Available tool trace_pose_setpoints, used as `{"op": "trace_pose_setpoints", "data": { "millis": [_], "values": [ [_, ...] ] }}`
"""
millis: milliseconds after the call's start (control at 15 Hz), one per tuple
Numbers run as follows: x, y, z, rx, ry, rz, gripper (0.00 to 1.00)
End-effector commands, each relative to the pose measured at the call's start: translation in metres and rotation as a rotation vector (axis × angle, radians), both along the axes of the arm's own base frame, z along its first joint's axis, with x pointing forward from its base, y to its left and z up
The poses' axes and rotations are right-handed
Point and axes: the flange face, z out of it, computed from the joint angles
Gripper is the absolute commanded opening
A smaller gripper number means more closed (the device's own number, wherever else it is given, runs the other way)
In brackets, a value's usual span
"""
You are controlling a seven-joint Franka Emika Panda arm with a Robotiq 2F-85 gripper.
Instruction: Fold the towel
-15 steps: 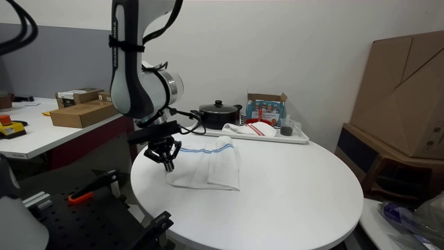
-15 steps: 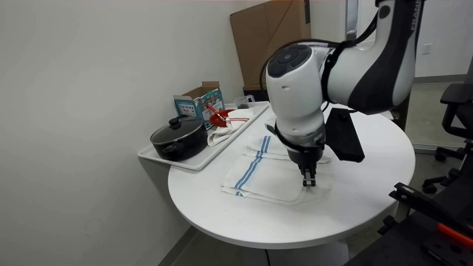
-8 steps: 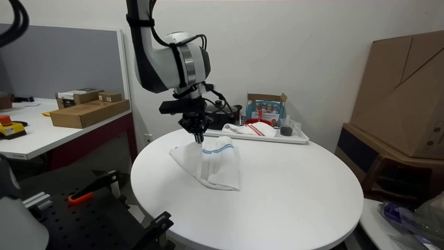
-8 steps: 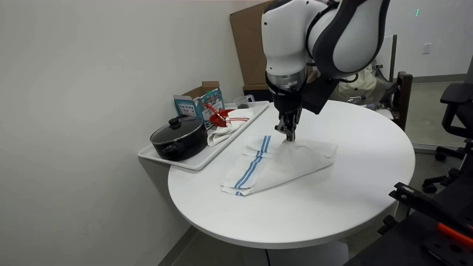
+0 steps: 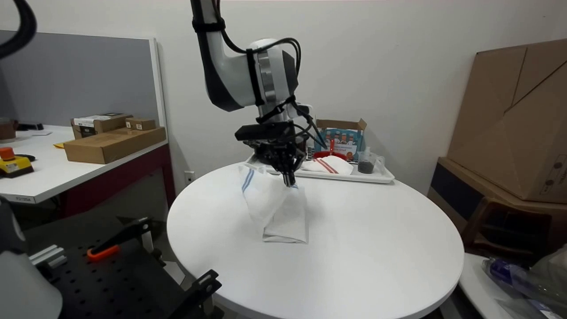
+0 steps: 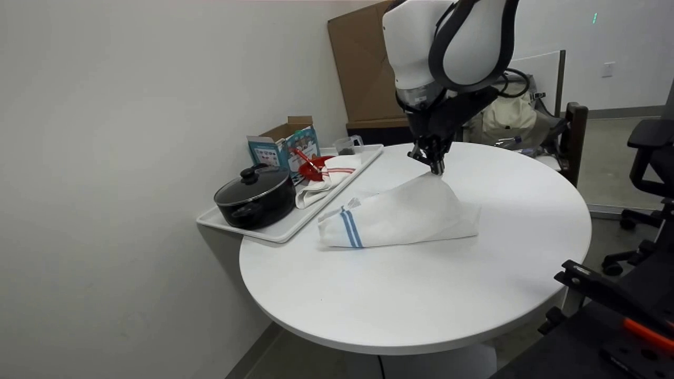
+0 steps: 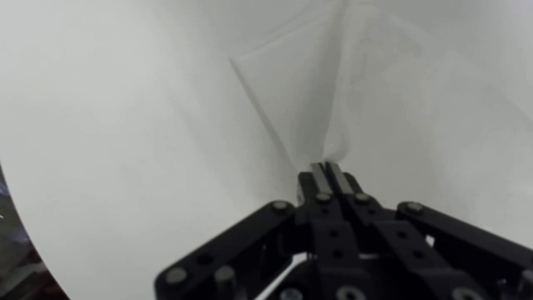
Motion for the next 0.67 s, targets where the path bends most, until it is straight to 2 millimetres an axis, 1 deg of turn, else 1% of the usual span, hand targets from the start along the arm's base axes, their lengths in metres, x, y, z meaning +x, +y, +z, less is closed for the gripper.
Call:
{"op": "trace_pose_setpoints", "data": {
  "millis": [0, 133, 200, 333, 400, 467, 600],
  "values": [
    [0.009, -0.044, -0.036, -0.055, 0.091, -0.17, 0.01],
    [0.005, -0.07, -0.057, -0.075, 0.14, -0.286, 0.01],
    [0.002, -0.079, -0.068, -0.082, 0.167, -0.344, 0.01],
    [-0.006, -0.089, -0.085, -0.09, 0.23, -0.451, 0.01],
    [-0.01, -0.089, -0.091, -0.089, 0.268, -0.492, 0.26],
    [-0.012, -0.088, -0.094, -0.077, 0.278, -0.503, 0.29],
    [-0.012, -0.079, -0.095, -0.051, 0.283, -0.512, 0.42]
  ]
}}
